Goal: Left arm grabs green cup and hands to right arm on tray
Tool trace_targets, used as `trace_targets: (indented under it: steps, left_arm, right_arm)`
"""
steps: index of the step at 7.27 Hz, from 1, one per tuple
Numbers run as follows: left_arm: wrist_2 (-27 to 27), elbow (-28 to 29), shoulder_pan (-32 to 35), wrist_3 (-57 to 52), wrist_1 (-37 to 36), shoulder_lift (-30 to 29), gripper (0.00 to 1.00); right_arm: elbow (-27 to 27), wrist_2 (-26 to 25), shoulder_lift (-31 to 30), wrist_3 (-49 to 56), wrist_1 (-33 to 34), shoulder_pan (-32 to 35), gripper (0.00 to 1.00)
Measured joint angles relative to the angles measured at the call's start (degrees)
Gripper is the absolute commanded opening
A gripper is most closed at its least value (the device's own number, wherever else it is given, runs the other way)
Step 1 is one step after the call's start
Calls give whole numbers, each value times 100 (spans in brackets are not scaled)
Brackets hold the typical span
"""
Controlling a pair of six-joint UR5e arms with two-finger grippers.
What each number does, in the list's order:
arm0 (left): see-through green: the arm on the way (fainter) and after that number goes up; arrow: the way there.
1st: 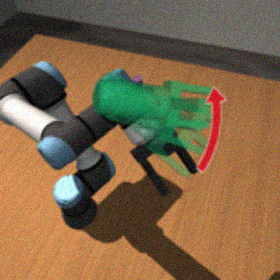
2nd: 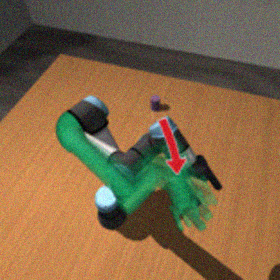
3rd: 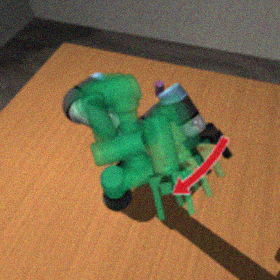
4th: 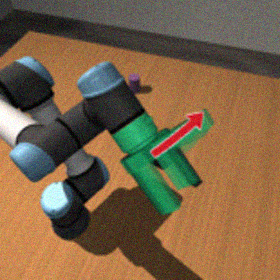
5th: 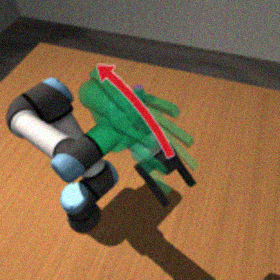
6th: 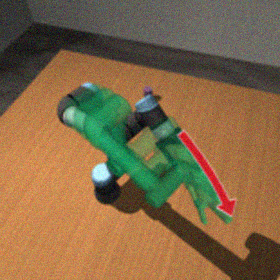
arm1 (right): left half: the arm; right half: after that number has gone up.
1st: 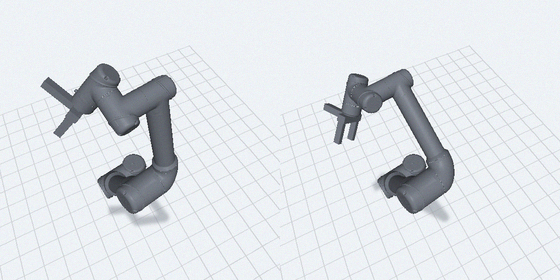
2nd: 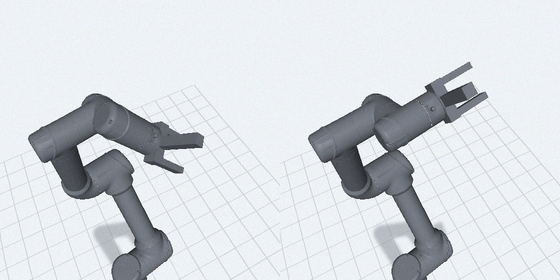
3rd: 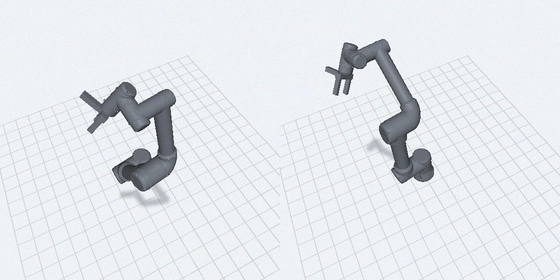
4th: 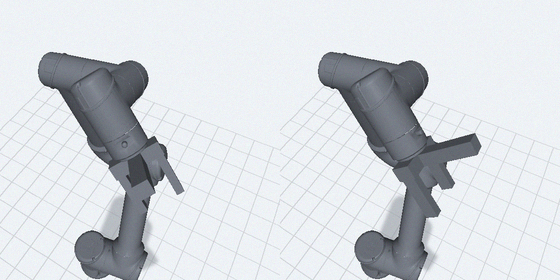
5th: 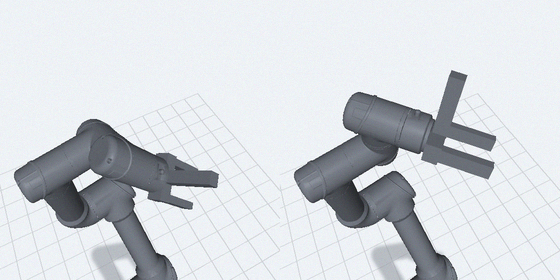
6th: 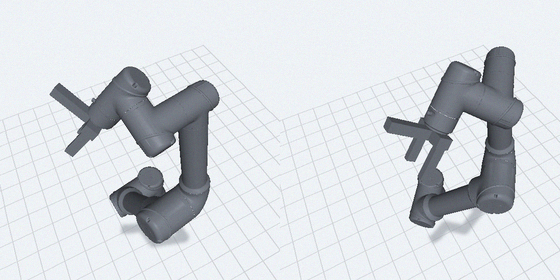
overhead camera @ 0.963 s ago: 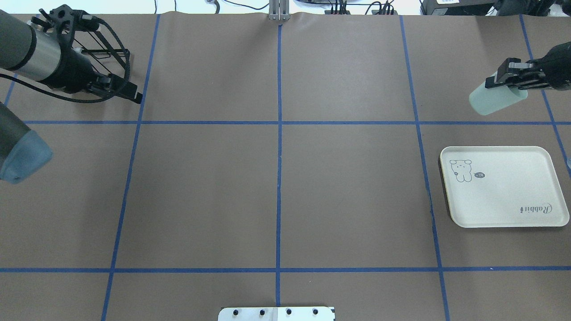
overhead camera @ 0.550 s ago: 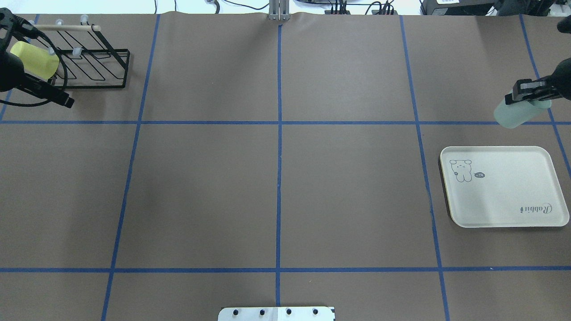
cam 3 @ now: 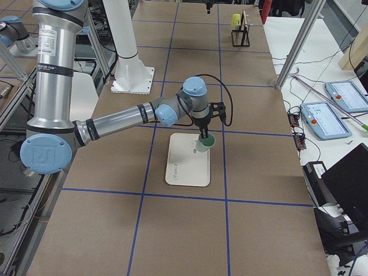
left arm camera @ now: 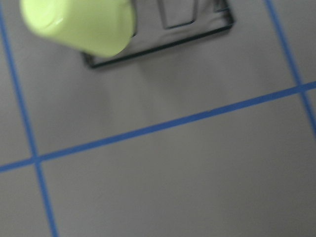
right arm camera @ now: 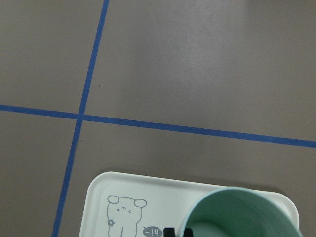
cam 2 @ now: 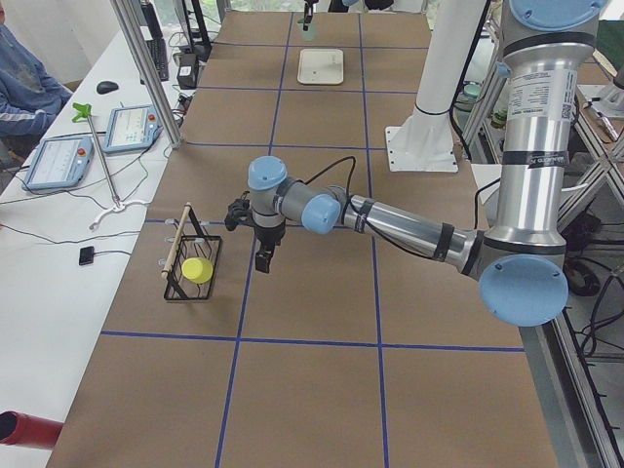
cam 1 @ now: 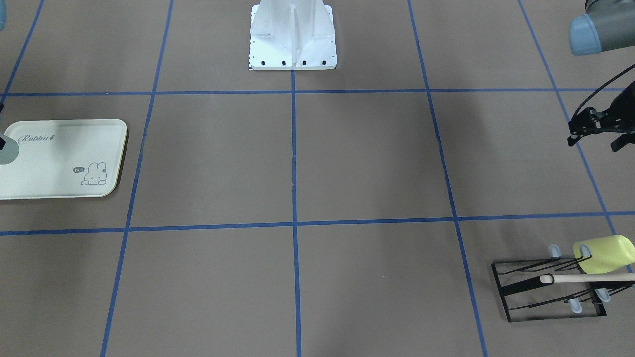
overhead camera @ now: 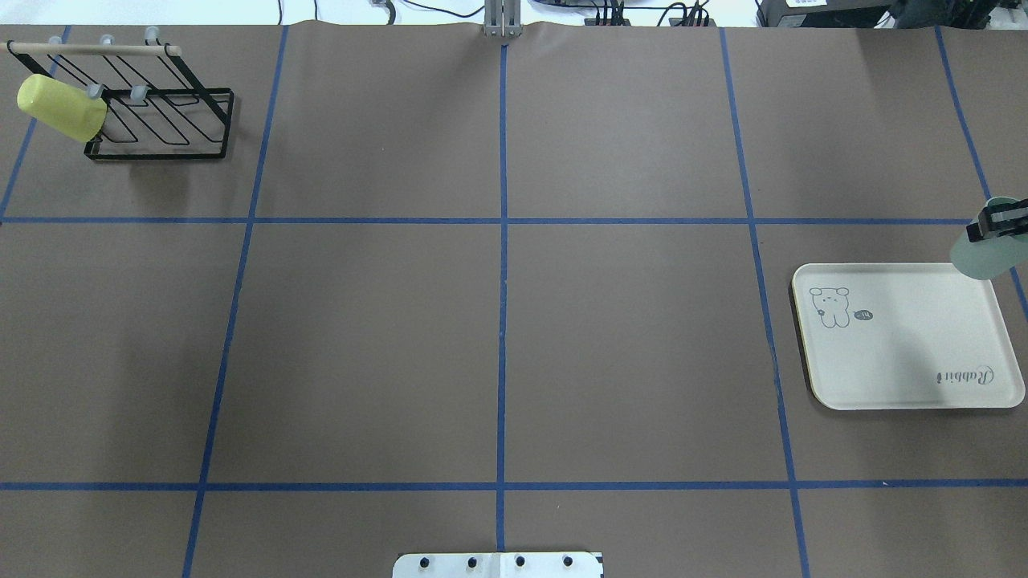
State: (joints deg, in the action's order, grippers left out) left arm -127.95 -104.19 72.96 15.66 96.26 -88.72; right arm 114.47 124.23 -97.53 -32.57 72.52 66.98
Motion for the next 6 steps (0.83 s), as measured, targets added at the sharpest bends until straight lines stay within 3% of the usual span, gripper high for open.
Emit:
trace_targets:
  steps: [3, 6]
  left_arm:
    - [11, 264, 922, -1847, -47, 598, 100]
    - [0, 407, 1184, -2340, -54, 755, 100]
  right_arm:
    - [-8, -425, -88, -216, -223, -205, 0]
    - [-21, -1261, -529, -1600, -1423, -868, 0]
